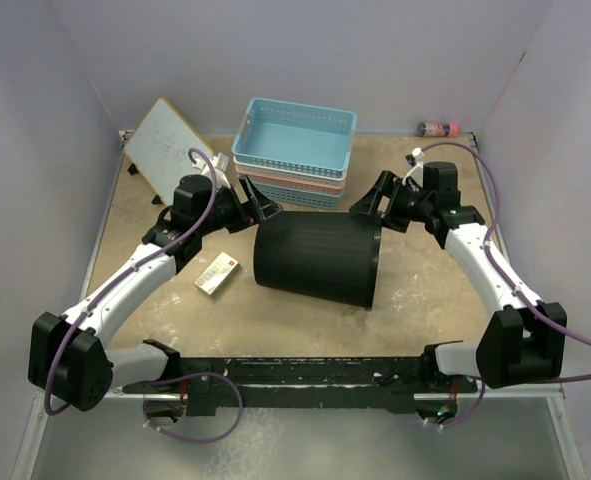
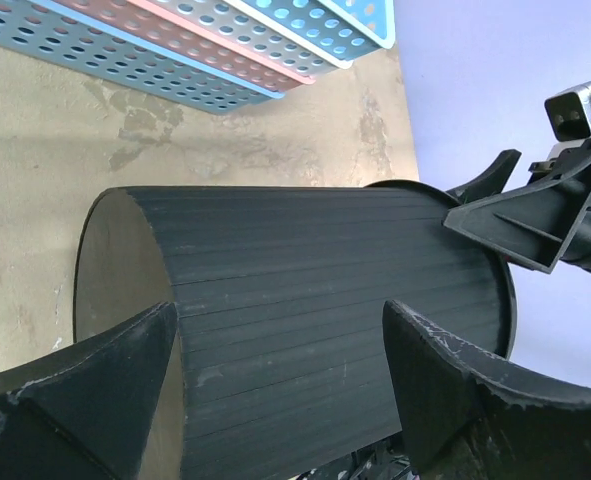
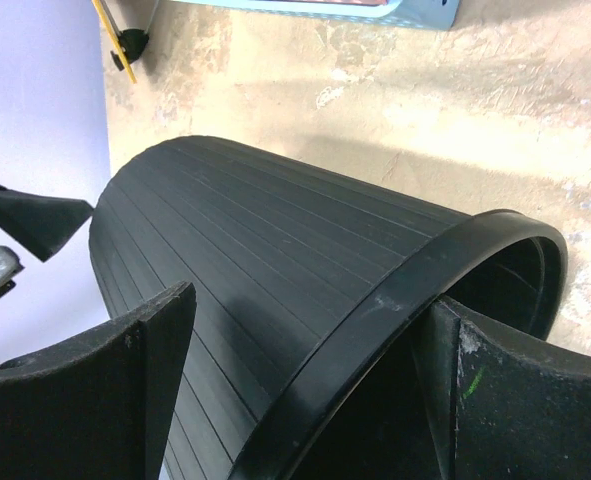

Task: Turn the large container upside down

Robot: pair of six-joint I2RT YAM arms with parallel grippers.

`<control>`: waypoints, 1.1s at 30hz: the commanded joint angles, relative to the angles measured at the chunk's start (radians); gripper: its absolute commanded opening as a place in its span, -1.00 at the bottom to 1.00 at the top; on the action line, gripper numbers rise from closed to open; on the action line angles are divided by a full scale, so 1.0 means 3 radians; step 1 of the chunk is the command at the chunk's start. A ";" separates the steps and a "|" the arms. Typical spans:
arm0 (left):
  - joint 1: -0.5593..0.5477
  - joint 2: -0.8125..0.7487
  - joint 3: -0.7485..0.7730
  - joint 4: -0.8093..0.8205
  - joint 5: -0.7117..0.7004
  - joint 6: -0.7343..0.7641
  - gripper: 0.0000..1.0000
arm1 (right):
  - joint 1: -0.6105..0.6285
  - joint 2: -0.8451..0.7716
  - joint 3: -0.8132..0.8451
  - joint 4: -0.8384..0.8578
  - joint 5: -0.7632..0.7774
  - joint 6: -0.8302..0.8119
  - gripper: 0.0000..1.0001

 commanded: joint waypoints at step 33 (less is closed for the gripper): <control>0.0001 0.0071 -0.0099 0.0244 0.0068 -0.0075 0.61 | 0.0010 -0.1243 0.0001 -0.1152 0.0500 -0.0276 0.08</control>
